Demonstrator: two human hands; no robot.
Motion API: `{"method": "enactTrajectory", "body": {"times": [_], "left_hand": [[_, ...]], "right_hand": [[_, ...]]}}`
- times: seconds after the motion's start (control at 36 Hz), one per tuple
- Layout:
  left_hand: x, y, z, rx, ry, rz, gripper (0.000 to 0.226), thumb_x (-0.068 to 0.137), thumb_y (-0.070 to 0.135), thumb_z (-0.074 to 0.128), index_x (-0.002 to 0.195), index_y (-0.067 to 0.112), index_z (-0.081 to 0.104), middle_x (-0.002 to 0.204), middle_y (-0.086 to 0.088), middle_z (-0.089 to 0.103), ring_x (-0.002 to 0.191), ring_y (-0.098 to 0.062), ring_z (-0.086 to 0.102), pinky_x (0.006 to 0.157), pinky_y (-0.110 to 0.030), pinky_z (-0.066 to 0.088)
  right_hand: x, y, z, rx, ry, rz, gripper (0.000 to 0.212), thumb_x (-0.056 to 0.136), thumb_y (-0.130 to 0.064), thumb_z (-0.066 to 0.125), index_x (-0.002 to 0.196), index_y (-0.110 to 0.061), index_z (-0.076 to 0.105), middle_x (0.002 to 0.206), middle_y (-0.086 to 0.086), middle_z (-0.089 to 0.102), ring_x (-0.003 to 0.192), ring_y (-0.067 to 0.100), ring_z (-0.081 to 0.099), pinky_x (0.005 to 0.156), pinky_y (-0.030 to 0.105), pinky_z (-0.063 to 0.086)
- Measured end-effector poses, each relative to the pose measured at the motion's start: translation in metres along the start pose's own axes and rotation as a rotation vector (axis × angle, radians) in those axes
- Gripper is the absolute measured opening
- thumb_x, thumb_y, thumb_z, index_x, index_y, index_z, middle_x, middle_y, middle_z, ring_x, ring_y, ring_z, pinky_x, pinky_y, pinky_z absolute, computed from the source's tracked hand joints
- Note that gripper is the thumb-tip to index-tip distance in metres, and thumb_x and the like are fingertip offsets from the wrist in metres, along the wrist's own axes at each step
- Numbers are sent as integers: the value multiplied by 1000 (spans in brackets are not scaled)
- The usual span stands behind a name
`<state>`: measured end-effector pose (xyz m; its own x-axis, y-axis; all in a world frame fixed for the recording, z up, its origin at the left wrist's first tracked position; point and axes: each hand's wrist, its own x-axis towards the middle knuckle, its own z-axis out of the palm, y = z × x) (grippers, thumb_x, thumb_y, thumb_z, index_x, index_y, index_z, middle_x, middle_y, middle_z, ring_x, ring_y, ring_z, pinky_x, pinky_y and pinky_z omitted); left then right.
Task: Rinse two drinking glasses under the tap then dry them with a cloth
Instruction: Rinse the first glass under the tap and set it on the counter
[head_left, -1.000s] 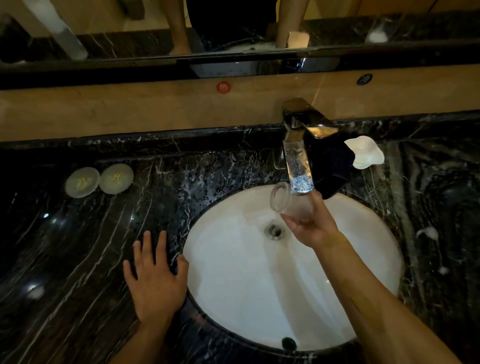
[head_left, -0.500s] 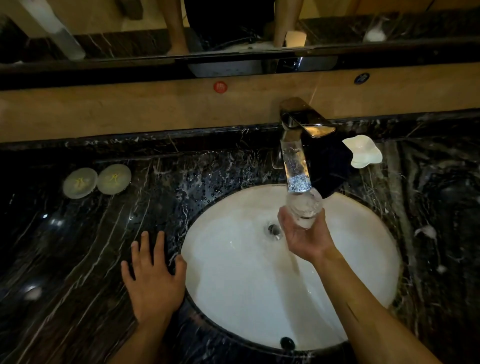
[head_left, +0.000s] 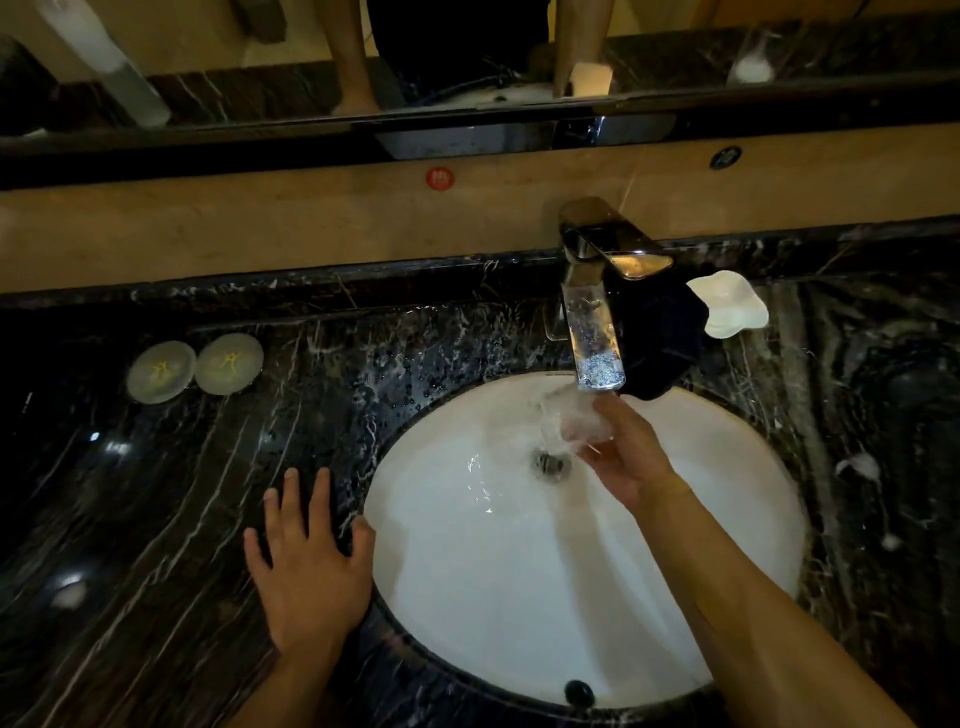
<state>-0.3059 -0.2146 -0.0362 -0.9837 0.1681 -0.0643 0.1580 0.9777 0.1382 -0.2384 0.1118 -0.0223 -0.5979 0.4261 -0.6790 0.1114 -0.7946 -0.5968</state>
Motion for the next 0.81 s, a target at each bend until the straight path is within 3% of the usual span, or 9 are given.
{"method": "enactTrajectory", "body": {"times": [0.06, 0.11, 0.22, 0.28, 0.44, 0.56, 0.67, 0.72, 0.81], "left_hand": [[0, 0, 0, -11, 5, 1, 71, 88, 53, 36, 153, 25, 35, 163, -9, 27, 151, -29, 19, 118, -59, 16], [0, 0, -1, -10, 7, 6, 71, 88, 54, 34, 153, 24, 36, 163, -9, 27, 151, -29, 19, 118, -60, 16], [0, 0, 0, -3, 3, 7, 71, 88, 55, 33, 153, 24, 36, 163, -9, 26, 151, -29, 18, 118, -60, 16], [0, -1, 0, -4, 4, 6, 71, 89, 54, 34, 153, 24, 36, 163, -9, 26, 151, -29, 18, 118, -59, 16], [-1, 0, 0, 0, 5, 6, 71, 88, 54, 34, 153, 24, 36, 163, -9, 27, 151, -29, 19, 118, -59, 16], [0, 0, 0, -23, 11, 10, 71, 88, 53, 36, 153, 24, 36, 162, -9, 27, 151, -30, 19, 118, -59, 16], [-1, 0, 0, -12, 4, 11, 71, 88, 54, 35, 153, 24, 36, 163, -9, 27, 151, -29, 19, 118, -59, 16], [-1, -1, 1, -10, 1, 9, 71, 89, 54, 35, 153, 24, 35, 163, -8, 26, 151, -29, 18, 118, -58, 15], [0, -1, 0, -15, -1, 10, 71, 89, 55, 34, 154, 25, 34, 163, -8, 25, 151, -29, 18, 118, -59, 15]], "right_hand": [[1, 2, 4, 42, 42, -6, 40, 82, -26, 73, 119, -14, 64, 120, 8, 65, 109, 26, 62, 82, 38, 56], [0, 2, 9, 147, 46, 34, 61, 67, -35, 81, 122, -15, 63, 117, 6, 66, 107, 24, 63, 85, 38, 58], [0, 1, 16, 427, 28, 191, 56, 83, -36, 76, 130, -11, 60, 126, 11, 64, 112, 26, 65, 91, 39, 57], [3, 2, 15, 523, 43, 241, 60, 81, -38, 79, 131, -12, 60, 129, 14, 63, 111, 28, 66, 87, 39, 59], [-2, 10, 0, 591, -127, 383, 62, 72, -46, 84, 118, -8, 66, 105, 10, 70, 89, 21, 70, 78, 28, 61], [-1, 16, -21, 572, -293, 414, 77, 51, -40, 96, 116, -12, 66, 108, 4, 70, 91, 20, 71, 69, 24, 61], [-5, 10, -28, 407, -416, 325, 66, 60, -46, 91, 111, -12, 68, 104, 6, 70, 90, 21, 70, 78, 33, 61], [-8, 5, -26, 301, -398, 260, 61, 59, -41, 92, 108, -13, 69, 100, 7, 70, 88, 24, 70, 78, 39, 60], [-11, 0, -21, 91, -256, 162, 54, 63, -28, 92, 107, -13, 64, 90, 6, 70, 73, 20, 68, 67, 35, 60]]}}
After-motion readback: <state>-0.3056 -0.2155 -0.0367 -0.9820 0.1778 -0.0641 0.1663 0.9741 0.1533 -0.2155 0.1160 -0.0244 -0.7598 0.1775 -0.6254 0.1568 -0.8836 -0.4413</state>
